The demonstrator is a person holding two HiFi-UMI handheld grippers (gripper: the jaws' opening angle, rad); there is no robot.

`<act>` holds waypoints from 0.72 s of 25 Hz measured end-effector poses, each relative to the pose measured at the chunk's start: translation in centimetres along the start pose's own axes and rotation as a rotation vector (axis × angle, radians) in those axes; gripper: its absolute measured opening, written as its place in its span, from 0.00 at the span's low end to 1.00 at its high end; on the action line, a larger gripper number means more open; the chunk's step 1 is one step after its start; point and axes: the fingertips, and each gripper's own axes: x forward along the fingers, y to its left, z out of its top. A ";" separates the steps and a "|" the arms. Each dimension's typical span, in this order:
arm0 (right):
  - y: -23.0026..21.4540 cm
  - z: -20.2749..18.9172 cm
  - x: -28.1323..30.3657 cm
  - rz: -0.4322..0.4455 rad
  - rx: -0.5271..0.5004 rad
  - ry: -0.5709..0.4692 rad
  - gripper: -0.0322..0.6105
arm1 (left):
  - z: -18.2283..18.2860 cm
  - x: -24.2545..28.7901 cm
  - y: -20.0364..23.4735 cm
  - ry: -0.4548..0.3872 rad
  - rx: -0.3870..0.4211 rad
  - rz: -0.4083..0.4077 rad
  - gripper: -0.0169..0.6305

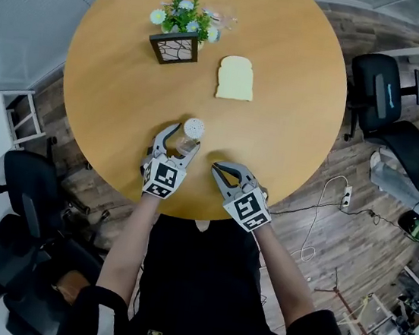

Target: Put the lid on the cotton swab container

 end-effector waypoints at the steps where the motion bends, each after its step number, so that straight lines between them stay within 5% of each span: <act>1: 0.1 -0.1 0.1 0.005 0.001 0.005 0.06 | 0.0 0.0 -0.1 0.000 0.002 -0.003 0.48; 18: -0.2 0.1 0.9 0.022 0.002 0.021 0.06 | 1.6 1.9 0.6 -0.020 0.047 -0.030 0.51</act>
